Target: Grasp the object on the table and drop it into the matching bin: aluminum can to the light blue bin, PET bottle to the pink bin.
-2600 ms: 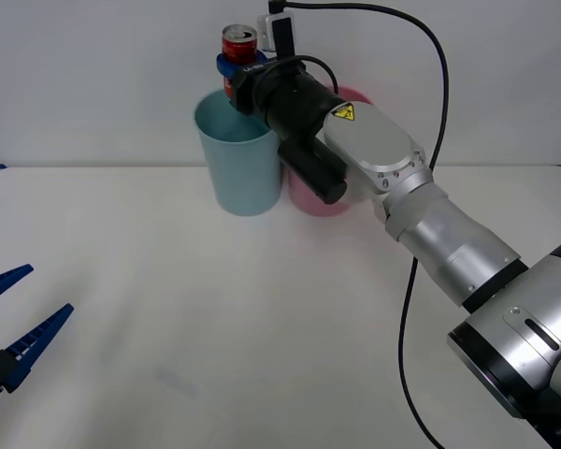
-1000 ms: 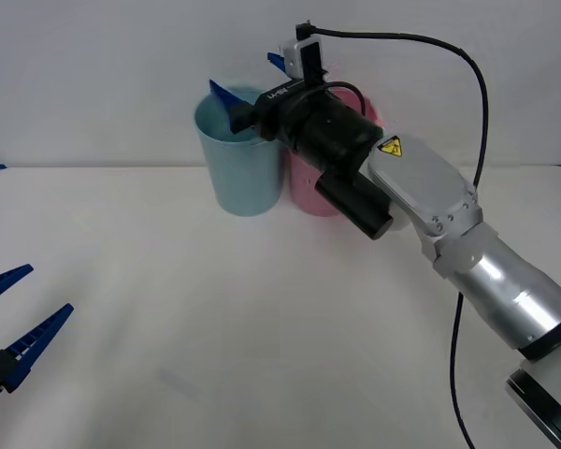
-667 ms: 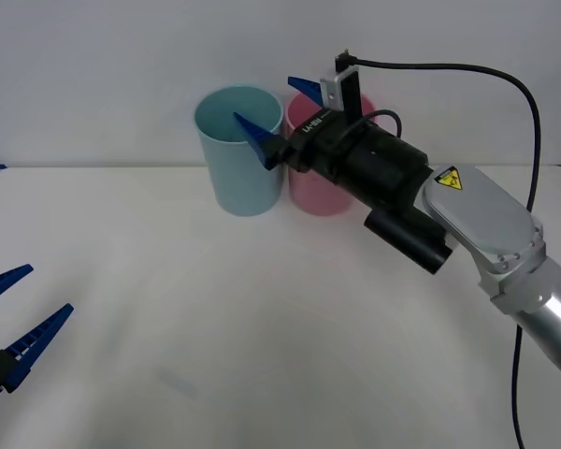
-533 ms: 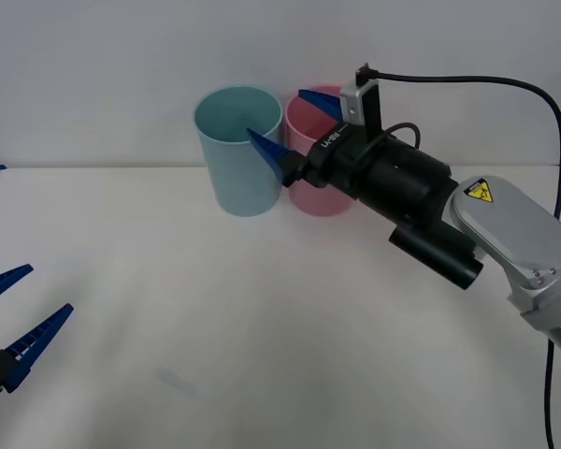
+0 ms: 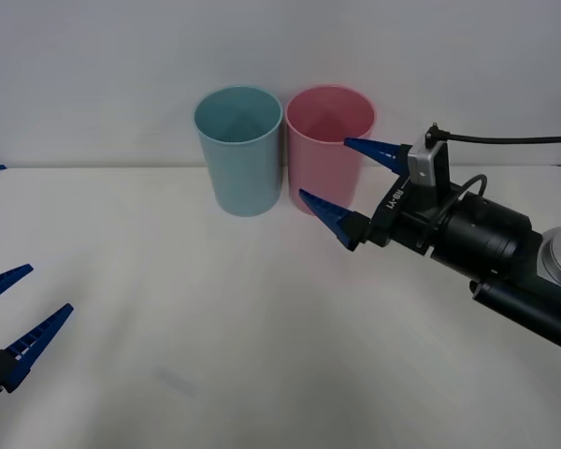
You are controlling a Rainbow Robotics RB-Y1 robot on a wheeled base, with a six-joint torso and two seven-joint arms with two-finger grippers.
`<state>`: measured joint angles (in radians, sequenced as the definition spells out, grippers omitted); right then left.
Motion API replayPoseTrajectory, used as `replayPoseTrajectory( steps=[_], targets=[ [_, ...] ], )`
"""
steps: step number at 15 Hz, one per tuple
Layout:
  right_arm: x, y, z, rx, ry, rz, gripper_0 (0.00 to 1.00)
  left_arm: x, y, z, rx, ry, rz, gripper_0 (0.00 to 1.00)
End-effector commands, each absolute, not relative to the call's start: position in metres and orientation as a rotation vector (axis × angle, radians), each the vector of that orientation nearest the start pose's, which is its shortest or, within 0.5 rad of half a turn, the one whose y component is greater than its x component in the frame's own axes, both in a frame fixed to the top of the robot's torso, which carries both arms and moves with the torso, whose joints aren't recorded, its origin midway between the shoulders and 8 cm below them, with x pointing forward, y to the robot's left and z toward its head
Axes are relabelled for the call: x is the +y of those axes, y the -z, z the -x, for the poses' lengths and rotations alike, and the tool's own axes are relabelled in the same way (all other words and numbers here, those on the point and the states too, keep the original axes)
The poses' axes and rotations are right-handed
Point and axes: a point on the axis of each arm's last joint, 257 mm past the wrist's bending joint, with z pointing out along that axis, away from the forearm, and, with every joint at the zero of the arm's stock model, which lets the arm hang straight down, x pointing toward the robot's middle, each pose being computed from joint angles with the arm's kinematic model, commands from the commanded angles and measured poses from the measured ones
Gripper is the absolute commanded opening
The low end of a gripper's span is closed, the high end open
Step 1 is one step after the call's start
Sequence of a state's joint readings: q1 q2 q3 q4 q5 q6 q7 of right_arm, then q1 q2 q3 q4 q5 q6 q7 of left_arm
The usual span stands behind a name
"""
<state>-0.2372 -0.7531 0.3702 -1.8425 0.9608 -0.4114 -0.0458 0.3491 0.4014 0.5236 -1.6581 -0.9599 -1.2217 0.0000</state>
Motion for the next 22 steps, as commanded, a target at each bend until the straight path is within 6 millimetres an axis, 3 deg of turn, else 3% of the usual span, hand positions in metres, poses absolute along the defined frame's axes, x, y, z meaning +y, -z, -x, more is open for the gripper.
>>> replayPoseTrajectory(
  steps=[1,7,16,22],
  targets=[
    [-0.098,0.098,-0.457,1.304,-0.588,0.863,1.0,0.33,0.169,-0.342,1.441,0.567,-0.465,1.0],
    [-0.153,0.131,-0.421,1.365,-0.613,0.853,1.0,0.33,0.169,-0.342,1.441,0.567,-0.465,1.0],
    [-0.23,0.163,-0.368,1.441,-0.558,0.848,1.0,0.33,0.169,-0.342,1.441,0.567,-0.465,1.0],
    [-0.265,0.176,-0.335,1.497,-0.547,0.811,1.0,0.33,0.169,-0.342,1.441,0.567,-0.465,1.0]
  ],
)
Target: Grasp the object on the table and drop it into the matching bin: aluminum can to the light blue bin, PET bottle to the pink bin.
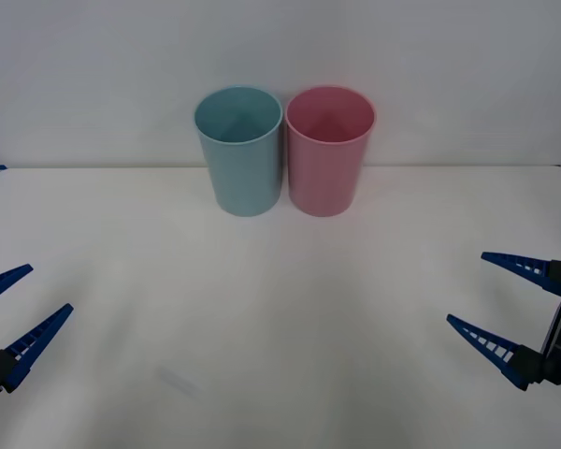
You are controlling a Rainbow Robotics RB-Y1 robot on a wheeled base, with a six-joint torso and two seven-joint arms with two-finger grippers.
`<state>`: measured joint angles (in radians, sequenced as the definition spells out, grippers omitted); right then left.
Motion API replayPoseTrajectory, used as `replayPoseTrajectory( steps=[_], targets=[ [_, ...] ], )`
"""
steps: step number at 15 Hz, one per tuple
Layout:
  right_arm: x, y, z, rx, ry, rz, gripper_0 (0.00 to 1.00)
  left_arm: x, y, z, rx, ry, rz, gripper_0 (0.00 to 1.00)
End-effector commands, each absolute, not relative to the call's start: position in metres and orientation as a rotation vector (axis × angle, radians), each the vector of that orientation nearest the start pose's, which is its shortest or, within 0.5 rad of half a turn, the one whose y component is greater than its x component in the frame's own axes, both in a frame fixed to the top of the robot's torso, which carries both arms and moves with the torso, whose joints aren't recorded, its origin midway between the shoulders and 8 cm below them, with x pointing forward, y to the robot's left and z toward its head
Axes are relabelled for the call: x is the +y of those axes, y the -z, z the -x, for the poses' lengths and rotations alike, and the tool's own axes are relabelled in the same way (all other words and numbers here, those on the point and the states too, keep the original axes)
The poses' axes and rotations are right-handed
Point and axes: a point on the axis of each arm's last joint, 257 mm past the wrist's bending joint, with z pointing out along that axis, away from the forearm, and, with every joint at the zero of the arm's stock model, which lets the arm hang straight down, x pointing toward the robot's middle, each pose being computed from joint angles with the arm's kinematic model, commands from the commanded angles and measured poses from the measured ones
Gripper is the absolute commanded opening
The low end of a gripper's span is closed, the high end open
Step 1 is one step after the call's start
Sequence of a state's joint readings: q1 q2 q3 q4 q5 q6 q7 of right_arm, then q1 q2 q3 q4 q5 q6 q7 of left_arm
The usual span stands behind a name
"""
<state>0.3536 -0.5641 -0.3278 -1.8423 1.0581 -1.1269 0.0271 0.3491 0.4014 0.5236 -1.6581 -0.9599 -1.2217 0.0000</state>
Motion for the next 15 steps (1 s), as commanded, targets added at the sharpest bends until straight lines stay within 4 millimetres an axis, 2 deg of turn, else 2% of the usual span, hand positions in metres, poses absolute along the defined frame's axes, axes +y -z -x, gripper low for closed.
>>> replayPoseTrajectory(
  steps=[1,7,15],
  targets=[
    [-0.27,0.18,-0.331,1.515,-0.546,0.799,1.0,0.33,0.169,-0.342,1.441,0.567,-0.465,1.0],
    [-0.281,0.192,-0.316,1.608,-0.625,0.679,1.0,0.33,0.169,-0.342,1.441,0.567,-0.465,1.0],
    [-0.284,0.198,-0.311,1.627,-0.626,0.667,1.0,0.33,0.169,-0.342,1.441,0.567,-0.465,1.0]
  ],
)
